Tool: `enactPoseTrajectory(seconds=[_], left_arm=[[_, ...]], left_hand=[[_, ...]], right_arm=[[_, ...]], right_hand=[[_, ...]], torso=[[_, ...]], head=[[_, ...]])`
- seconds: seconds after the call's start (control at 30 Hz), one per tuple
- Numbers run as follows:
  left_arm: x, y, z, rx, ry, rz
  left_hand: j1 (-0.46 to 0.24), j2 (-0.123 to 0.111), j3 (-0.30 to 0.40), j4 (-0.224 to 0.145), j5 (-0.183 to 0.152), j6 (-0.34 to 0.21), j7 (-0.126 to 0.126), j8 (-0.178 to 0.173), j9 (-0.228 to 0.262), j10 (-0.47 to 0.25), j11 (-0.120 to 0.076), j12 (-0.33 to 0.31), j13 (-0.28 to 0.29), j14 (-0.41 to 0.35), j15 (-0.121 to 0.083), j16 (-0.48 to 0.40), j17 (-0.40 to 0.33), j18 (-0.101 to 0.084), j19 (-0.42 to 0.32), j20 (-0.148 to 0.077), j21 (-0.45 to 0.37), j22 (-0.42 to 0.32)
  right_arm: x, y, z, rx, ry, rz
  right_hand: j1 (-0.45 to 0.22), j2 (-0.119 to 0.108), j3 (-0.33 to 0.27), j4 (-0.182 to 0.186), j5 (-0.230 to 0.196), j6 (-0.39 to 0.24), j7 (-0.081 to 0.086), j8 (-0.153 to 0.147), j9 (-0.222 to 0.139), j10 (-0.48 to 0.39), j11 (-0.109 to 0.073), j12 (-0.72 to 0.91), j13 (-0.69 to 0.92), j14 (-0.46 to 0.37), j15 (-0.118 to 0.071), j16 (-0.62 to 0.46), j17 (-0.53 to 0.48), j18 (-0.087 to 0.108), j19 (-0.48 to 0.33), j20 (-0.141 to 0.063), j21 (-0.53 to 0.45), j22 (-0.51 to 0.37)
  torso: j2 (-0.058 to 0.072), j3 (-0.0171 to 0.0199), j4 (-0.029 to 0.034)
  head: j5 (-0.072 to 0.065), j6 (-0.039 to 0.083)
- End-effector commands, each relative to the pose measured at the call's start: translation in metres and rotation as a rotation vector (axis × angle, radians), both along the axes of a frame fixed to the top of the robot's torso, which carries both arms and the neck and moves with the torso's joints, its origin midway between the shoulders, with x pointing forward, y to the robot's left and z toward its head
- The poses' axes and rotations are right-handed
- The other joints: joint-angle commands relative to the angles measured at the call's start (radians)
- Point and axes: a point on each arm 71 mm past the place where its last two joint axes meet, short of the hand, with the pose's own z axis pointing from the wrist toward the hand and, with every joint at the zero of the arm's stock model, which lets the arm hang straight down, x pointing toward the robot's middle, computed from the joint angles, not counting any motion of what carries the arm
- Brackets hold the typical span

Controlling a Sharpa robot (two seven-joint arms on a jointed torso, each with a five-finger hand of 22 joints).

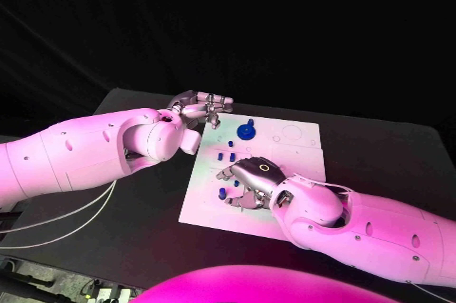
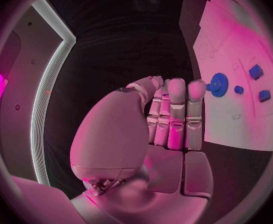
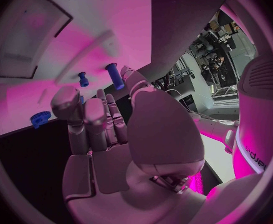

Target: Assemble the parts on the task board

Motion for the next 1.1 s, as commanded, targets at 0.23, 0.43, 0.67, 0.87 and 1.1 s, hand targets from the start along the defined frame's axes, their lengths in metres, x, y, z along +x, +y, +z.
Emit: enactPoseTrajectory(seconds=[0.23, 0.43, 0.67, 0.87, 1.1], left_arm=[[0.000, -0.001, 0.000, -0.009, 0.001, -0.015], [0.000, 0.000, 0.000, -0.006, 0.003, -0.012], [-0.002, 0.002, -0.002, -0.003, 0.005, -0.012], [-0.003, 0.002, -0.003, -0.002, 0.006, -0.013], [-0.003, 0.002, -0.003, -0.001, 0.007, -0.014]], left_hand=[[0.000, 0.007, -0.003, -0.002, 0.003, 0.001, 0.001, 0.001, -0.002, -0.007, -0.001, 0.002, 0.001, -0.006, -0.002, -0.005, -0.001, 0.014, 0.002, 0.003, -0.005, -0.001], [0.000, 0.008, -0.003, -0.003, 0.003, 0.001, 0.001, 0.001, -0.002, -0.008, -0.001, 0.003, 0.001, -0.006, -0.002, -0.005, -0.001, 0.014, 0.002, 0.003, -0.005, -0.001], [0.000, 0.008, -0.004, -0.003, 0.003, 0.001, 0.001, 0.001, -0.002, -0.008, -0.001, 0.003, 0.001, -0.006, -0.002, -0.005, 0.000, 0.014, 0.003, 0.003, -0.005, -0.001], [0.000, 0.008, -0.004, -0.003, 0.003, 0.001, 0.001, 0.001, -0.002, -0.008, -0.001, 0.003, 0.001, -0.006, -0.002, -0.005, 0.000, 0.014, 0.003, 0.003, -0.005, -0.001], [0.000, 0.008, -0.004, -0.003, 0.003, 0.001, 0.001, 0.001, -0.002, -0.008, -0.001, 0.003, 0.001, -0.006, -0.002, -0.005, 0.000, 0.014, 0.003, 0.003, -0.005, -0.001]], right_arm=[[0.004, -0.035, 0.033, 0.123, -0.037, -0.041], [0.028, -0.108, 0.045, 0.136, 0.135, -0.272], [0.023, -0.166, 0.038, 0.081, 0.225, -0.451], [0.005, -0.188, 0.027, 0.004, 0.220, -0.521], [-0.006, -0.194, 0.013, -0.061, 0.227, -0.566]], right_hand=[[0.072, 0.033, -0.088, 0.076, 0.007, 0.037, 0.022, 0.021, 0.014, 0.023, -0.023, 0.138, 0.016, 0.026, -0.017, 0.026, 0.033, -0.001, 0.041, -0.015, 0.042, 0.076], [0.028, 0.066, -0.083, 0.119, 0.016, 0.159, 0.008, 0.070, 0.038, 0.307, -0.072, 0.260, 0.065, 0.076, -0.054, 0.108, 0.162, -0.035, 0.124, -0.043, 0.243, 0.144], [-0.102, 0.053, -0.181, 0.188, 0.091, 0.234, -0.044, 0.103, 0.074, 0.486, -0.122, 0.717, 0.548, 0.113, -0.098, 0.212, 0.332, -0.068, 0.186, -0.089, 0.426, 0.208], [-0.115, 0.082, -0.253, 0.200, 0.082, 0.243, -0.051, 0.122, 0.138, 0.492, -0.128, 1.118, 1.052, 0.125, -0.099, 0.275, 0.448, -0.082, 0.207, -0.096, 0.501, 0.228], [-0.144, 0.084, -0.284, 0.203, 0.085, 0.236, -0.051, 0.127, 0.167, 0.502, -0.125, 1.173, 1.138, 0.132, -0.100, 0.296, 0.491, -0.087, 0.215, -0.092, 0.528, 0.235]], torso=[[-0.001, -0.0012, -0.0005], [-0.005, -0.0031, -0.0082], [-0.010, -0.0015, -0.0187], [-0.012, -0.0024, -0.0255], [-0.014, -0.0025, -0.0270]], head=[[-0.021, 0.011], [-0.071, 0.025], [-0.112, 0.031], [-0.132, 0.029], [-0.149, 0.031]])
